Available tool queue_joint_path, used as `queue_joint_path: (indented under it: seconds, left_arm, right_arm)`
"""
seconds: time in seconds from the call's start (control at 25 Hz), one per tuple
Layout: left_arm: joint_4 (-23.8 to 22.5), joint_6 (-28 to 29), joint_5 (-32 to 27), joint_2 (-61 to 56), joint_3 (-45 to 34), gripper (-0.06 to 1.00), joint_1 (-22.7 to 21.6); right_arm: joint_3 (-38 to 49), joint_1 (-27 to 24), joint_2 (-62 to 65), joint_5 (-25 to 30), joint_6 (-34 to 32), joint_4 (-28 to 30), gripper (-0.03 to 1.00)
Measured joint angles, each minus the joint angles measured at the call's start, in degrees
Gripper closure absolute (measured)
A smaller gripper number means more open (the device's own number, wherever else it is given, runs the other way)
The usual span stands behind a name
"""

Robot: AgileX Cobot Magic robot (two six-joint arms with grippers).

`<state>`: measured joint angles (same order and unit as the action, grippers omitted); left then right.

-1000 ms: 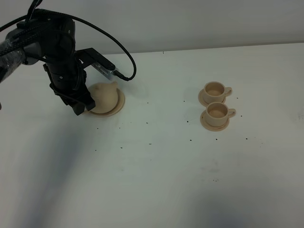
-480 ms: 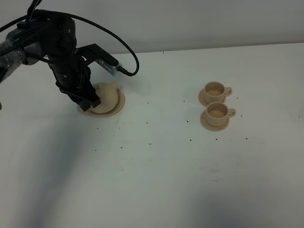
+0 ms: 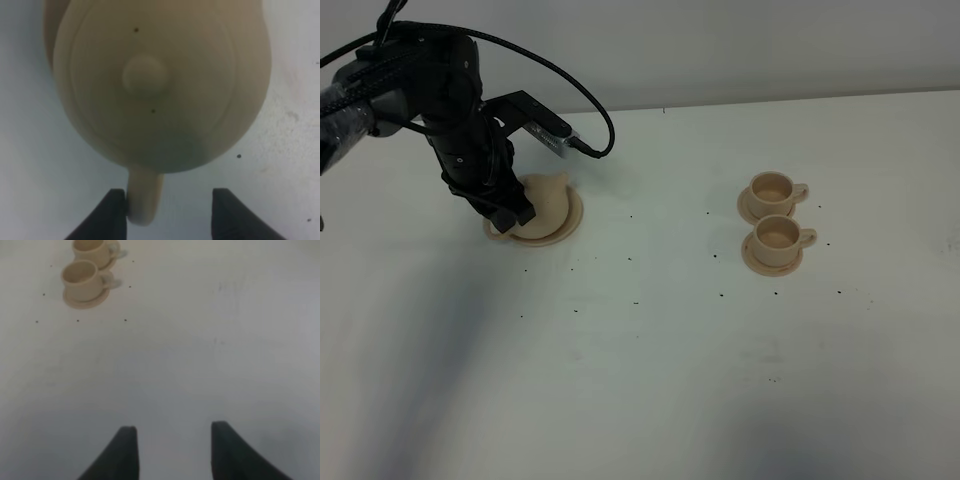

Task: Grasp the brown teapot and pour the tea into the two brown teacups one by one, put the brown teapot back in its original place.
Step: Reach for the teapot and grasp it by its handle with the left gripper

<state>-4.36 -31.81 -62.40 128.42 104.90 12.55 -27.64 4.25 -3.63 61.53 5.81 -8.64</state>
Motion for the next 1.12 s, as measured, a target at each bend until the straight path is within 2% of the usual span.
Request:
queue_joint_path:
  seconds: [0.84, 1.12]
  left_arm:
    - [-0.25, -0.06, -0.51, 1.0, 0.0, 0.54, 0.0]
    - [0.04, 1.22, -0.17, 1.0, 0.0, 0.54, -1.65]
  right_arm:
    - [0.0, 0.0, 0.0, 0.0, 0.0, 0.0, 0.62]
    - [0.0, 0.0, 0.0, 0.0, 0.0, 0.0, 0.62]
